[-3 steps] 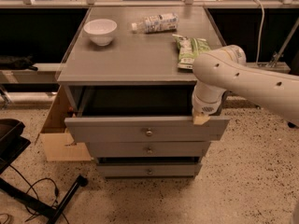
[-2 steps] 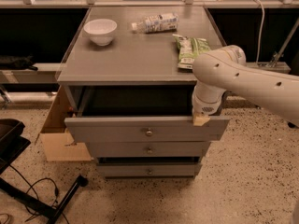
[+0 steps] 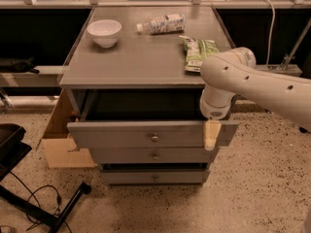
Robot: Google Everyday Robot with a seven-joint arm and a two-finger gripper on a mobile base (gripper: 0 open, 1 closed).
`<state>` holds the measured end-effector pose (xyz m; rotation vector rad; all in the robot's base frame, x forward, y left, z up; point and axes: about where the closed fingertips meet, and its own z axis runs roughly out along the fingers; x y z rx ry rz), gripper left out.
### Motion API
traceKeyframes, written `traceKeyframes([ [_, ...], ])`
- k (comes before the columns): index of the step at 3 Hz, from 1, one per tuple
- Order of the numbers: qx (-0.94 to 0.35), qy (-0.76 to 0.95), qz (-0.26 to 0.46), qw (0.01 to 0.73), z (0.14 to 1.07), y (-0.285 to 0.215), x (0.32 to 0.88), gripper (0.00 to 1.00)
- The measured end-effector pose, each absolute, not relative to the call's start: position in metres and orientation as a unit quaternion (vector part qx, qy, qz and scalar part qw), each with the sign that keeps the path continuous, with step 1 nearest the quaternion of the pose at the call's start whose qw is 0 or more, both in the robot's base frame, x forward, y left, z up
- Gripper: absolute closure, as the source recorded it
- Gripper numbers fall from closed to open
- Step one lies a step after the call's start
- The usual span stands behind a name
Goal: Open top drawer
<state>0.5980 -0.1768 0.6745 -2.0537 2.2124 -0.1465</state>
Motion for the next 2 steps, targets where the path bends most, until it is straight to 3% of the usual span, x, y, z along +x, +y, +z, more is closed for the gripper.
traceKeyframes([
  [2, -0.669, 0.74, -0.032, 0.055, 0.663, -0.184, 0.596, 0.0],
])
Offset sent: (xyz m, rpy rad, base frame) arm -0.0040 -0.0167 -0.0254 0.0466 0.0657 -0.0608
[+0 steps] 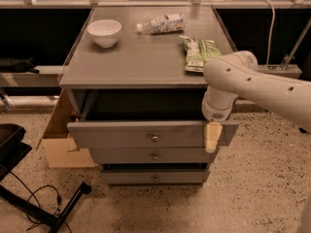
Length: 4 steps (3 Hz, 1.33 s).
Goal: Open top drawer
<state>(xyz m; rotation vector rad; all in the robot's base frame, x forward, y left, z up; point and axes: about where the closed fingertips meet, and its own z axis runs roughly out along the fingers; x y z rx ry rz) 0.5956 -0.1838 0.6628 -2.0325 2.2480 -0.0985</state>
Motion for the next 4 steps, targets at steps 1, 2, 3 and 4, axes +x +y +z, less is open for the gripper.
traceKeyframes([
  [1, -0.651, 0.757, 0.008, 0.054, 0.647, -0.183, 0.564, 0.18],
  [2, -0.644, 0.76, 0.065, 0.056, 0.644, -0.163, 0.515, 0.42],
  [3, -0.644, 0.76, 0.065, 0.056, 0.65, -0.163, 0.516, 0.65],
  [4, -0.644, 0.76, 0.066, 0.055, 0.654, -0.161, 0.516, 0.89],
])
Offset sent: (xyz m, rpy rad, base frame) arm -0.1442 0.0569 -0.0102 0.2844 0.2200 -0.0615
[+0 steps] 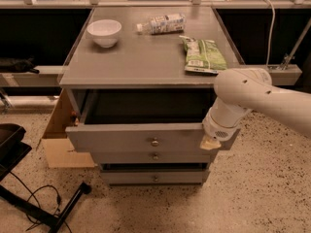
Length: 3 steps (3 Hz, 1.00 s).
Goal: Open top drawer
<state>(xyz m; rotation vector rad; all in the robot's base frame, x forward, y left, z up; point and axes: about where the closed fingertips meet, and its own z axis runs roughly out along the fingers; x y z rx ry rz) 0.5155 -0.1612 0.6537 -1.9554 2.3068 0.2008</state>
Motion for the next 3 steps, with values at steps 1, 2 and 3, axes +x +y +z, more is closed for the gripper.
traceKeyframes([
  [1, -0.645, 0.759, 0.067, 0.048, 0.6669, -0.1546, 0.512, 1.0],
  [2, -0.647, 0.758, 0.065, 0.046, 0.6716, -0.1531, 0.5143, 1.0],
  [3, -0.649, 0.756, 0.065, 0.042, 0.6762, -0.1542, 0.5152, 1.0],
])
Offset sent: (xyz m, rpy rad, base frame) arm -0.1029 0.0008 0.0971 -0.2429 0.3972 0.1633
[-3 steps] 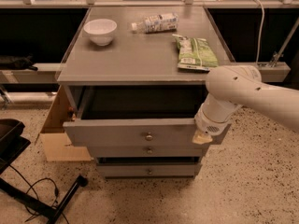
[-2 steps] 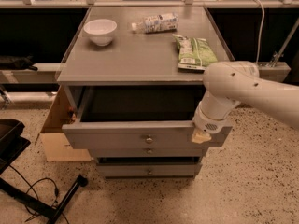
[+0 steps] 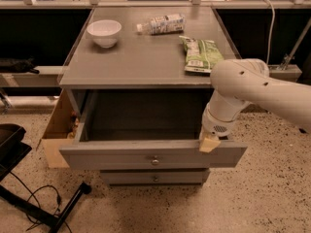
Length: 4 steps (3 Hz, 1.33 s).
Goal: Open top drawer
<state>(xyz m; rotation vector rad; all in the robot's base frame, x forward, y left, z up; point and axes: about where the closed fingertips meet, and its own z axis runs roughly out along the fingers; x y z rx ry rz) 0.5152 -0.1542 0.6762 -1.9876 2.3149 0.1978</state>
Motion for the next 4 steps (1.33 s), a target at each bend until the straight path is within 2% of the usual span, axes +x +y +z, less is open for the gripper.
traceKeyframes([
  [3, -0.669, 0.737, 0.085, -0.052, 0.698, -0.17, 0.466, 1.0],
  [4, -0.668, 0.734, 0.095, -0.081, 0.7, -0.177, 0.451, 0.82],
])
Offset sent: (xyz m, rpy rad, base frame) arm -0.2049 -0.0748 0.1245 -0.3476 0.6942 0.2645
